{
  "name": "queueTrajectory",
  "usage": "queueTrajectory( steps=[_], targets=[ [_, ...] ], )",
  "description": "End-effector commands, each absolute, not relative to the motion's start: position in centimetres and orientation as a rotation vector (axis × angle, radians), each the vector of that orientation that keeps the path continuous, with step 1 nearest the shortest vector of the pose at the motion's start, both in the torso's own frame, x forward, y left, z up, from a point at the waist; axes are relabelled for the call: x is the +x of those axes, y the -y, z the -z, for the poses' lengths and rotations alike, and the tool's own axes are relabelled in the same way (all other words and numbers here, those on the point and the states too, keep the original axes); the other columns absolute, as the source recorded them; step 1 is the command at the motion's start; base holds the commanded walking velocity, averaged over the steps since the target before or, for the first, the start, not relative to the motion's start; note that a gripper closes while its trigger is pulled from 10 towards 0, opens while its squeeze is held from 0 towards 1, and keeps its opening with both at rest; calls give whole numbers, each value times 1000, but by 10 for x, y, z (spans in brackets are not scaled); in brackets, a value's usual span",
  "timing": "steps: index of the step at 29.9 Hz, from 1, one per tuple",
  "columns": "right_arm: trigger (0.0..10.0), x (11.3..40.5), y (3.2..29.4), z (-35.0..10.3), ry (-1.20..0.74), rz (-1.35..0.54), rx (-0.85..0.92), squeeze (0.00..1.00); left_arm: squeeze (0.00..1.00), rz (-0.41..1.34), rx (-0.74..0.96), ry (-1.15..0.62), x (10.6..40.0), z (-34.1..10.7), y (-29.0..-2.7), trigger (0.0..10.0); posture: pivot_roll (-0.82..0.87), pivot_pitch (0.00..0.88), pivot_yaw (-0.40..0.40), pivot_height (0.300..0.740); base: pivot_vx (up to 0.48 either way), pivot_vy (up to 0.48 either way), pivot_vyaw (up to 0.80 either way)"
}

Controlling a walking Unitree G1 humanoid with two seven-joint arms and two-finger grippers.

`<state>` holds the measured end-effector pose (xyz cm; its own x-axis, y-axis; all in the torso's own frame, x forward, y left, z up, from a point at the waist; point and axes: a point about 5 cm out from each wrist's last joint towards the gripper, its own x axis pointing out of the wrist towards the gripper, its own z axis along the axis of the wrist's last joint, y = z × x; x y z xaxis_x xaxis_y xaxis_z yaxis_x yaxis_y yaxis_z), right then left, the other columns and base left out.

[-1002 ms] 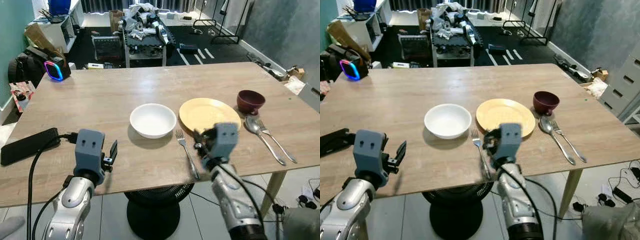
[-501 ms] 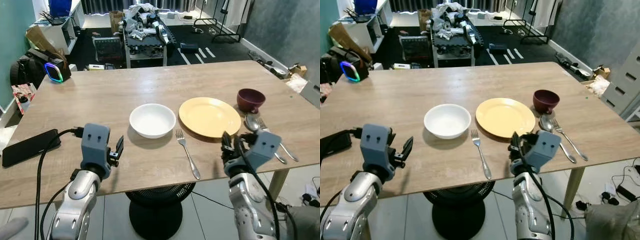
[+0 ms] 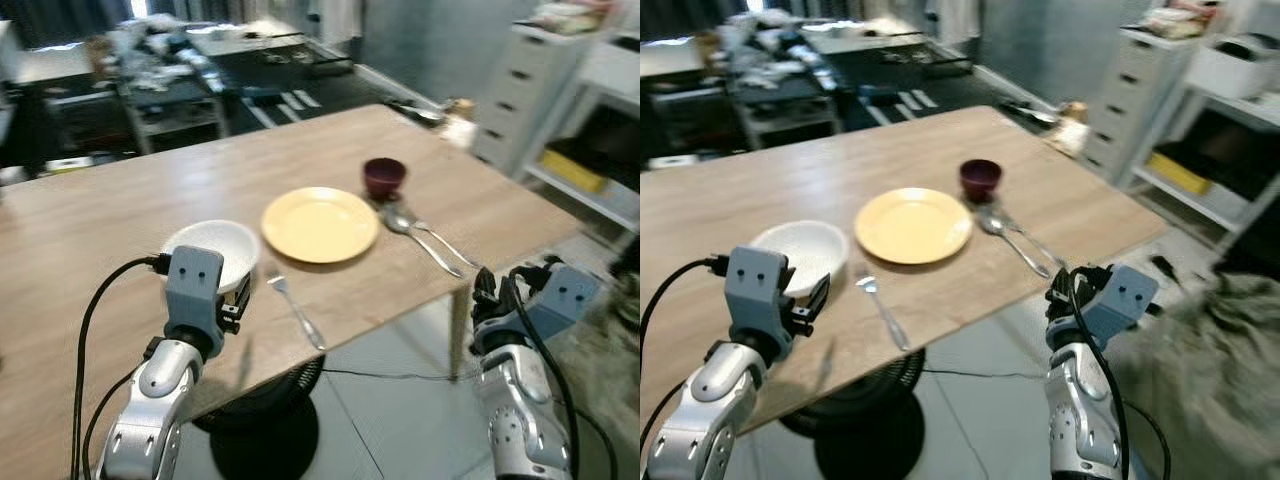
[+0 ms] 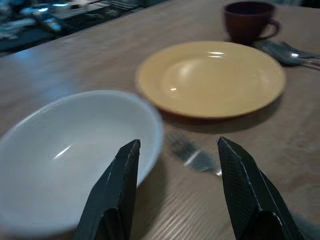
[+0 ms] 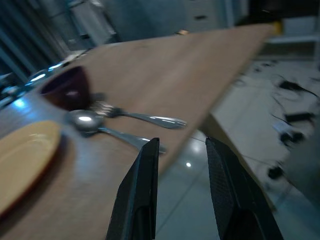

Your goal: Setting the table

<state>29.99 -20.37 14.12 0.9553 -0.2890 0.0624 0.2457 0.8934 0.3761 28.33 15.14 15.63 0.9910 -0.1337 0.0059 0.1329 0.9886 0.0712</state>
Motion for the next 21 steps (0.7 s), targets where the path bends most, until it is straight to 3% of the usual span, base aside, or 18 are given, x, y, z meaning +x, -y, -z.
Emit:
queueTrajectory(
  steps=[1, 21],
  targets=[
    [10000, 300, 205, -139, 101, 291, 367, 0, 0, 141, 74, -3, 284, -153, -151, 10000, 18, 0, 93, 740, 0, 0, -750],
    [10000, 301, 209, -138, 97, 309, 343, 0, 0, 157, 78, 0, 287, -153, -149, 10000, 11, 0, 98, 740, 0, 0, -746]
  ],
)
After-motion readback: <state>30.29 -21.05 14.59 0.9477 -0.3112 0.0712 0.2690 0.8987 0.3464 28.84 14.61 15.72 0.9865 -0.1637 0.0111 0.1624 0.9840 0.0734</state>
